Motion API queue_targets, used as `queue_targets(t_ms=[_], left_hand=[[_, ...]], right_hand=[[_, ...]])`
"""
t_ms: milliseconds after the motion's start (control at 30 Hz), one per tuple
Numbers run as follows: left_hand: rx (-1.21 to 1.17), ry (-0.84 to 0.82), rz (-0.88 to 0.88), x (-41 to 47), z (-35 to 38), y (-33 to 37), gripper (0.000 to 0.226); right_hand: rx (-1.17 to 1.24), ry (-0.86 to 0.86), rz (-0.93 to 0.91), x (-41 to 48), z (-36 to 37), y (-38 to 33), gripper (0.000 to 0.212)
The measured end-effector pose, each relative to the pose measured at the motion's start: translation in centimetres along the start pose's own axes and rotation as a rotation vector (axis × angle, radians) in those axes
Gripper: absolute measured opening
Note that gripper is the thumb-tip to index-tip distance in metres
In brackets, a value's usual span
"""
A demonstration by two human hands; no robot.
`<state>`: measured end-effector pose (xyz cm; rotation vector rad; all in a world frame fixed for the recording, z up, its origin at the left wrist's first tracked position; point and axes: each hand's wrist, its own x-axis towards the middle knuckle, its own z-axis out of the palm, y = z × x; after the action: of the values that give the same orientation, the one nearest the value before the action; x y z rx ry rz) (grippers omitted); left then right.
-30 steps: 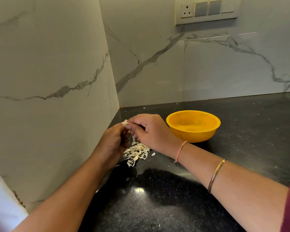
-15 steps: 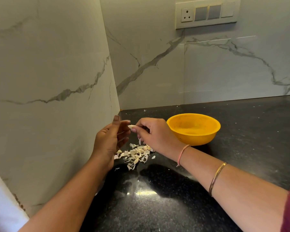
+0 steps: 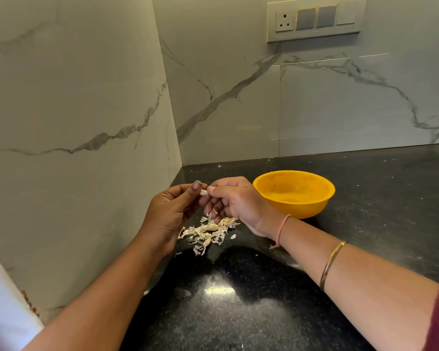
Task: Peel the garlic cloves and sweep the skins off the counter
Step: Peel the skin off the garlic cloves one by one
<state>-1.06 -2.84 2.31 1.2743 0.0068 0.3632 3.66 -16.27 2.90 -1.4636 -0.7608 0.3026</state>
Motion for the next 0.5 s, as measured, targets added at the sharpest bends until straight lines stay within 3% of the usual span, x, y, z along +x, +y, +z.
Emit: queue_targets(t_ms=[133, 300, 500], left_hand=[[-0.003, -0.006, 0.005, 0.11, 0.02, -0.05, 0.022], [0.014, 0.057, 0.007, -0.03, 0.04, -0.02, 0.021], [0.098, 0.137, 0.045, -0.03, 0.0, -0.07, 0.017]], right_hand=[[0.018, 0.007, 0.023, -0.01, 0.06, -0.1, 0.032], [-0.281, 0.161, -0.055, 0.15, 0.23, 0.52, 0.027], [-0.173, 0.191, -0.111, 0.27, 0.15, 0.48, 0.017]])
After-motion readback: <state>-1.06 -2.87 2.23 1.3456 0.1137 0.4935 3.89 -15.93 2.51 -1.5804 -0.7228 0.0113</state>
